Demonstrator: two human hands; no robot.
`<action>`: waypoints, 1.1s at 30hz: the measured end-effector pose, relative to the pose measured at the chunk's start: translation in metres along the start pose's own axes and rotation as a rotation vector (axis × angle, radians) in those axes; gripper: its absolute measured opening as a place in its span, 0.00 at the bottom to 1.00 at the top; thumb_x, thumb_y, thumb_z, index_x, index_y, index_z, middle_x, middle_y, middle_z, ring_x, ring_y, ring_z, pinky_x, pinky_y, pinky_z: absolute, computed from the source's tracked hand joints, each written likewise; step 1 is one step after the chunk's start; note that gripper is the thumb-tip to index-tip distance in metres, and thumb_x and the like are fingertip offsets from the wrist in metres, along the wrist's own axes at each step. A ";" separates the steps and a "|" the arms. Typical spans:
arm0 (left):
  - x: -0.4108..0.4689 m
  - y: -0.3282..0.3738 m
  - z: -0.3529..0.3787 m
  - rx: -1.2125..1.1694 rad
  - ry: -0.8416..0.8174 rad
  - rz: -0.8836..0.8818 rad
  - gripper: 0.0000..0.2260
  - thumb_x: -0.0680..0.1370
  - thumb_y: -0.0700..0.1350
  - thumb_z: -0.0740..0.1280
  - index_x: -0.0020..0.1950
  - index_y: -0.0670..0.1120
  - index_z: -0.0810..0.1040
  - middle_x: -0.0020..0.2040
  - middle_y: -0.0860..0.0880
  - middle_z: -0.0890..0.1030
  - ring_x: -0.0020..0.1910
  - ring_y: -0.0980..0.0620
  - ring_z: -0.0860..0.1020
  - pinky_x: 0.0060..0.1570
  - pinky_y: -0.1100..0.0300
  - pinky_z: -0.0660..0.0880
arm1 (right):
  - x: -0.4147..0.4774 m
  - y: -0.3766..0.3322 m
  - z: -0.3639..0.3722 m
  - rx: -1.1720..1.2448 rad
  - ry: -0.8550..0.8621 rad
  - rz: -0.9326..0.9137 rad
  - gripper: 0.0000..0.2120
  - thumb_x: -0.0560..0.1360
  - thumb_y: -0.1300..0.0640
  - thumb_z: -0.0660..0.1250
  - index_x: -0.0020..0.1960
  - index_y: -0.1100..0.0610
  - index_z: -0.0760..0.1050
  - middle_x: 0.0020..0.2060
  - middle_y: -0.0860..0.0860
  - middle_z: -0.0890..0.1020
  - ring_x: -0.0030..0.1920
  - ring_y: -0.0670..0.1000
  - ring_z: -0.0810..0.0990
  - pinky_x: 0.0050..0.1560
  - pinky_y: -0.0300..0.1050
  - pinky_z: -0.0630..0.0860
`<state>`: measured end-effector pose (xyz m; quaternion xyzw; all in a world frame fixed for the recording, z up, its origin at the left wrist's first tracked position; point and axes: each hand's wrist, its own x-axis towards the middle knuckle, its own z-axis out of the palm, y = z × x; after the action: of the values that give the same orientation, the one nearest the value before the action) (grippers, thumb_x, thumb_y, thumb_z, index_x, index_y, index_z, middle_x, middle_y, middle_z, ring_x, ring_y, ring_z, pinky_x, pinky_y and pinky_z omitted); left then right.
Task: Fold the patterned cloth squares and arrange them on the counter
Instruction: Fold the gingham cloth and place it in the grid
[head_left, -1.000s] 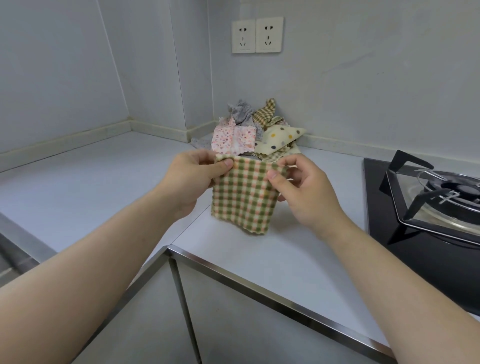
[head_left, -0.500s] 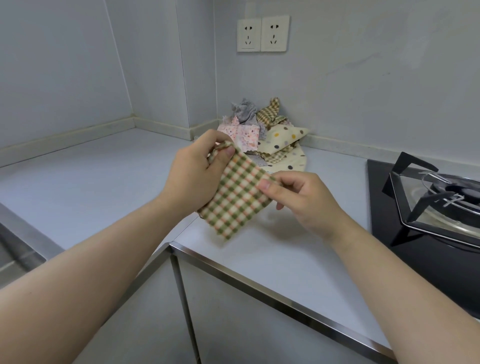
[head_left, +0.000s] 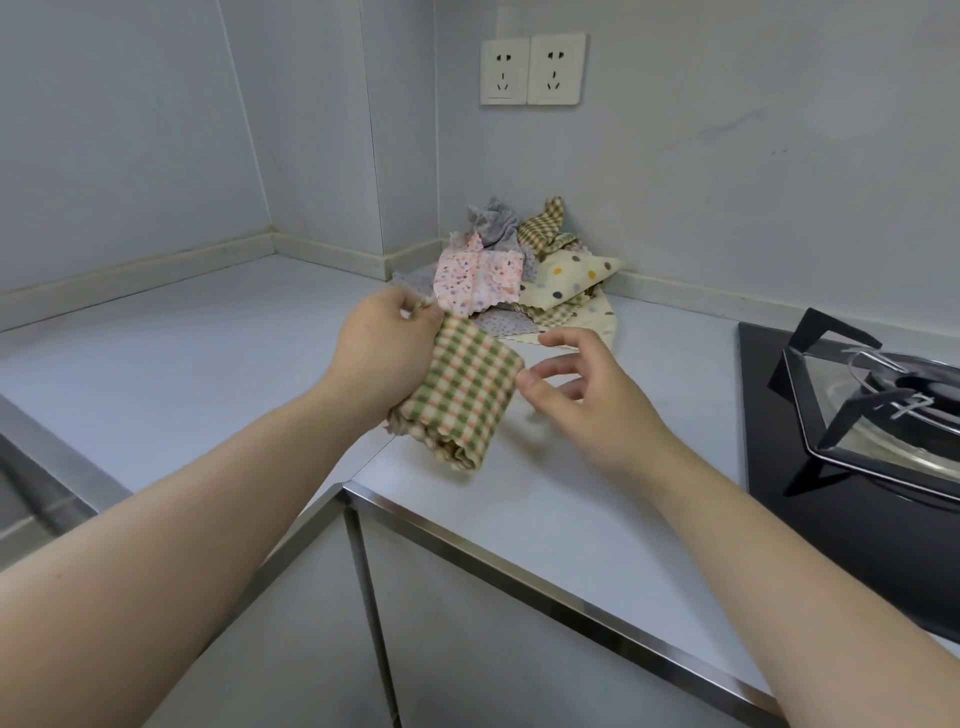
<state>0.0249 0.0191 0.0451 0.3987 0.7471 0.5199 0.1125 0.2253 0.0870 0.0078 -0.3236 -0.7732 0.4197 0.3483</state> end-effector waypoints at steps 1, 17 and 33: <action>0.001 -0.003 -0.001 -0.089 -0.003 -0.096 0.10 0.81 0.51 0.65 0.45 0.47 0.77 0.42 0.48 0.82 0.42 0.44 0.81 0.46 0.50 0.79 | -0.001 0.002 0.002 -0.102 0.019 -0.035 0.21 0.76 0.42 0.71 0.66 0.42 0.68 0.54 0.42 0.78 0.46 0.46 0.81 0.44 0.36 0.75; 0.009 -0.018 -0.003 -0.697 0.122 -0.511 0.11 0.80 0.33 0.58 0.42 0.36 0.78 0.39 0.41 0.81 0.31 0.45 0.81 0.36 0.52 0.82 | -0.019 -0.001 0.037 -0.926 0.038 -0.992 0.17 0.79 0.49 0.65 0.64 0.53 0.80 0.30 0.49 0.75 0.28 0.55 0.73 0.27 0.46 0.68; 0.001 -0.015 0.016 -0.596 0.092 -0.477 0.12 0.83 0.43 0.62 0.56 0.35 0.78 0.52 0.39 0.84 0.47 0.40 0.85 0.50 0.40 0.82 | -0.022 -0.009 0.048 -1.272 0.029 -0.635 0.12 0.67 0.55 0.76 0.48 0.54 0.78 0.29 0.51 0.72 0.21 0.56 0.67 0.27 0.39 0.51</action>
<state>0.0266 0.0284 0.0251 0.1396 0.6393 0.6909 0.3076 0.1962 0.0450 -0.0097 -0.2285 -0.9206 -0.2392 0.2075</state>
